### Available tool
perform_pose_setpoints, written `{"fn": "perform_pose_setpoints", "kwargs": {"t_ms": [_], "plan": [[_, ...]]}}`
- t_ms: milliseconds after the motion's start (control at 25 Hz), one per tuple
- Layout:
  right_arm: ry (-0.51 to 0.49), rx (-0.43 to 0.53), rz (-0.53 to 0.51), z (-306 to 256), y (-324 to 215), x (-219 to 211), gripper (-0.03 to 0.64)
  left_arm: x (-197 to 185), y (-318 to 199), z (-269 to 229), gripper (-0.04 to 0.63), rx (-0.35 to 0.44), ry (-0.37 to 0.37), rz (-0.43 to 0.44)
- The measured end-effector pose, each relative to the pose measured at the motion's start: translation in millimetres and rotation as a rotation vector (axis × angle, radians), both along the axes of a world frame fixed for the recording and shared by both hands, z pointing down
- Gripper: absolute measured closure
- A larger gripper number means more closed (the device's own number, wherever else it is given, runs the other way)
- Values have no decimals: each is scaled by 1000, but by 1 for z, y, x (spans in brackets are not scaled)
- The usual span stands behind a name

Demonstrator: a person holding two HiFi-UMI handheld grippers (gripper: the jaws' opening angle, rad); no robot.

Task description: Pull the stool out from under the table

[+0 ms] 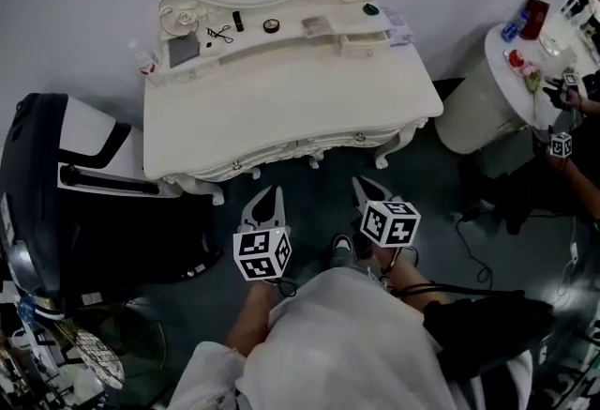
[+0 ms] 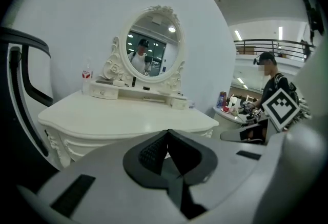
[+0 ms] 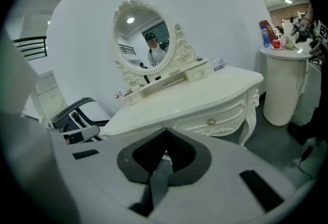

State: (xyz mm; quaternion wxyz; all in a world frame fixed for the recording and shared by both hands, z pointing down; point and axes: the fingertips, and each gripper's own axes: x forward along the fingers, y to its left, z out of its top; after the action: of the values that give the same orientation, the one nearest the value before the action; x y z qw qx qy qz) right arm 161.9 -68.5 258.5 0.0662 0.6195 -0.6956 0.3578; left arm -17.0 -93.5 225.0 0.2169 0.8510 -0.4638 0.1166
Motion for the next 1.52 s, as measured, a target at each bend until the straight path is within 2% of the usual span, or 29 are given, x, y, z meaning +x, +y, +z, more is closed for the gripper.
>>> {"fn": "perform_pose_setpoints", "kwargs": {"t_ms": [160, 320, 440, 640, 840, 920, 1240, 1360, 1520], "plan": [[-3, -27, -56, 10, -8, 33, 617, 27, 3, 1, 584, -10, 46, -76], [-25, -55, -109, 21, -17, 46, 617, 38, 12, 10, 584, -25, 5, -155], [-33, -58, -143, 25, -26, 44, 617, 37, 16, 15, 584, -26, -17, -199], [-24, -56, -212, 35, -42, 27, 617, 25, 5, 13, 584, 0, 42, -256], [-4, -51, -221, 53, -46, 15, 617, 7, -5, 33, 584, -4, 14, -277], [6, -57, -210, 69, -46, 14, 617, 0, -10, 49, 584, -8, 10, -277], [31, -45, -143, 166, -51, 2, 617, -7, -25, 148, 584, -8, 89, -229], [28, -19, -119, 213, -62, -5, 617, -12, -39, 198, 584, 2, 139, -218], [32, 24, -124, 287, -81, -14, 617, -23, -61, 275, 584, 15, 141, -234]]}}
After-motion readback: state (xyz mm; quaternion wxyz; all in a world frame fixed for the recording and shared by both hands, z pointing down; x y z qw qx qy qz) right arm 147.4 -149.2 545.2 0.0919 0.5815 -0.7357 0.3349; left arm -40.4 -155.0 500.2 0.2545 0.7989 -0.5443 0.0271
